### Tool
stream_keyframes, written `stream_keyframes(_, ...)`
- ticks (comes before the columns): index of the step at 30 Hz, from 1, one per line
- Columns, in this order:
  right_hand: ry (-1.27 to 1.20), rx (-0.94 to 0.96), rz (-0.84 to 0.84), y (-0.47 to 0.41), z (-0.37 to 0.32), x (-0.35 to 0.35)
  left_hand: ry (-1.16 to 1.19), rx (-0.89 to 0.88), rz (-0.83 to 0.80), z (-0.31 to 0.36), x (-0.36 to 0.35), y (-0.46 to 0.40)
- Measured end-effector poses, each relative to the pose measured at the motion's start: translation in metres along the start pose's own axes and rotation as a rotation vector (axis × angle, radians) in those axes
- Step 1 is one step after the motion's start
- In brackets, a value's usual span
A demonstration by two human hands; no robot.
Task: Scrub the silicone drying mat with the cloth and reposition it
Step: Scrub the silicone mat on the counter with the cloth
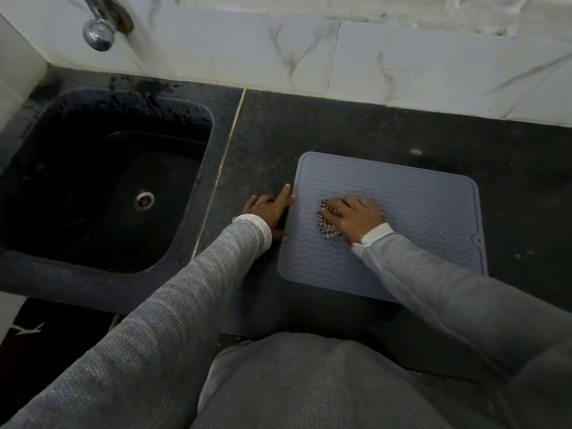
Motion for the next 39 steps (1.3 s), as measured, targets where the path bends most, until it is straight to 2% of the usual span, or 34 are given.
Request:
stream_keyframes(4,-0.032,-0.033,0.005,-0.003,0.004,0.010,-0.009,-0.012,-0.001,0.002,0.001,0.000)
stream_keyframes(7,-0.066,-0.018,0.050,-0.025,-0.017,0.028,-0.020,-0.013,0.006,0.003,0.002,0.001)
stream_keyframes(11,0.118,0.081,0.089,-0.025,-0.048,0.030,-0.039,0.003,0.011,0.003,0.001,0.000)
stream_keyframes(15,0.156,0.124,0.111,0.006,-0.028,0.016,-0.025,0.002,0.002,0.001,-0.001,-0.001)
stream_keyframes(18,0.120,0.049,0.097,0.025,-0.012,0.015,-0.026,0.003,0.006,0.000,-0.002,-0.003)
stream_keyframes(22,0.053,0.057,-0.007,0.007,-0.016,0.015,-0.035,0.001,0.012,0.000,-0.003,-0.004)
stream_keyframes(25,0.010,0.058,0.014,-0.014,-0.038,0.030,-0.053,0.003,0.018,0.001,-0.002,-0.004)
stream_keyframes(28,0.102,0.118,0.032,-0.014,-0.048,0.030,-0.062,0.008,0.022,0.002,-0.003,-0.004)
stream_keyframes(33,0.156,0.117,0.071,0.025,-0.019,0.012,-0.048,0.008,0.017,-0.001,-0.004,-0.003)
stream_keyframes(39,-0.039,0.045,0.030,0.004,-0.017,0.022,-0.048,0.007,0.017,0.000,-0.003,-0.004)
Point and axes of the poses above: each hand's wrist, its own y-axis away from the middle knuckle, its own x-axis out of the back of the hand, z = x × y, the point moved 5 cm from there along -y, towards the middle knuckle, and after that the axes turned 10 degrees about x, right-handed, at the moved point
